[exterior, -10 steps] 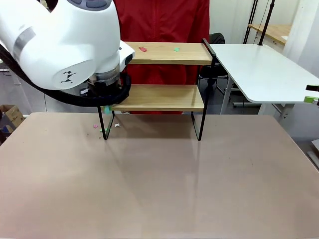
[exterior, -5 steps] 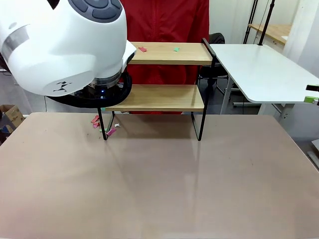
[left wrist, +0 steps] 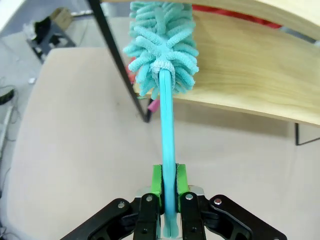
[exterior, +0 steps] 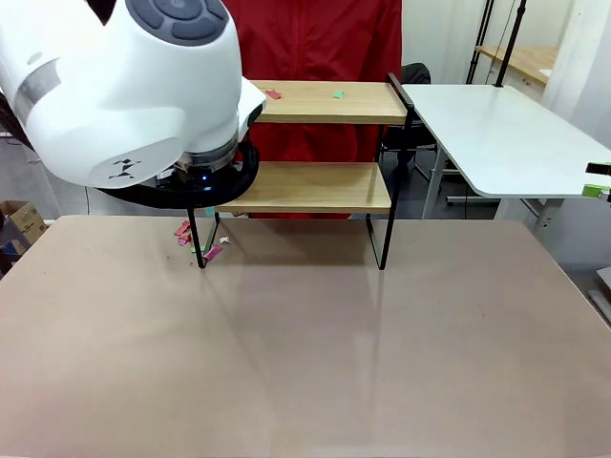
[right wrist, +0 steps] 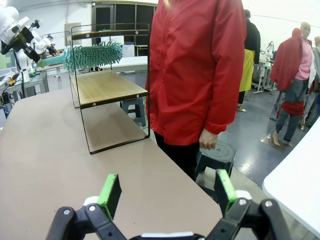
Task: Clean the shelf.
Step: Clean the specific section of the Shelf indicated by the human with the Duster.
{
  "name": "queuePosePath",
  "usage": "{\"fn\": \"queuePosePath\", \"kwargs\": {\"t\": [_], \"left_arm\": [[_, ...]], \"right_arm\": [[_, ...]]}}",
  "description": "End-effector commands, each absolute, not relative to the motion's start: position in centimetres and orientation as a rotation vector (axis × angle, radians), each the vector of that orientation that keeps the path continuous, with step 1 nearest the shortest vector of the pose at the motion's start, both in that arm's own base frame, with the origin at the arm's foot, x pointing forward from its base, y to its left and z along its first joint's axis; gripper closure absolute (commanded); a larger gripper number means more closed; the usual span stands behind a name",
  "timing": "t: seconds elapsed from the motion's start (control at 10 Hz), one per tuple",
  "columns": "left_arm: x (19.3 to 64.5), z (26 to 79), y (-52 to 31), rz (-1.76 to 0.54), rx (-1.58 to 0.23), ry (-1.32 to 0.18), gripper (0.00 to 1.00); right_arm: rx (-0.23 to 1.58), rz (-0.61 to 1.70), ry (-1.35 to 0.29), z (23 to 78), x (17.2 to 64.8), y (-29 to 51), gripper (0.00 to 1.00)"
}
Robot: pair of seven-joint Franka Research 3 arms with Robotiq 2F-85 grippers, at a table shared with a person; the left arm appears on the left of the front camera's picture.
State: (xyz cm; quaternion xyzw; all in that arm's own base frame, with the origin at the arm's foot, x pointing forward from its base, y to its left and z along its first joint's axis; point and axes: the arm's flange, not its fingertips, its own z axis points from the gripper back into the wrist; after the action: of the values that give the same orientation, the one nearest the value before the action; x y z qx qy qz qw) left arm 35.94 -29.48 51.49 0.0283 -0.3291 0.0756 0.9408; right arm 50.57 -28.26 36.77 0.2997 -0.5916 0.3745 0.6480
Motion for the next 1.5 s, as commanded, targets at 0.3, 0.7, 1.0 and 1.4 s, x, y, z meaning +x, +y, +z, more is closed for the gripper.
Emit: {"fn": "queuePosePath", "kwargs": {"t": [0.3, 0.7, 1.0, 1.4], "left_arm": [[35.1, 51.1, -23.7, -0.059, -0.136, -0.614, 0.86], [35.1, 51.9, -20.4, -0.200, -0.214, -0.601, 0.86], [35.6, 52.2, -17.6, -0.360, -0.343, -0.603, 0.86], [35.9, 52.1, -15.1, -0.579, -0.508, -0.516, 0.86]], "right_arm": [[0.666, 0.842, -1.319, 37.4, 50.6, -27.9, 0.00], [0.666, 0.842, -1.319, 37.4, 50.6, -27.9, 0.00], [0.666, 0.842, -1.319, 37.4, 50.6, -27.9, 0.00], [0.666, 0.842, -1.319, 37.4, 50.6, -27.9, 0.00]]}}
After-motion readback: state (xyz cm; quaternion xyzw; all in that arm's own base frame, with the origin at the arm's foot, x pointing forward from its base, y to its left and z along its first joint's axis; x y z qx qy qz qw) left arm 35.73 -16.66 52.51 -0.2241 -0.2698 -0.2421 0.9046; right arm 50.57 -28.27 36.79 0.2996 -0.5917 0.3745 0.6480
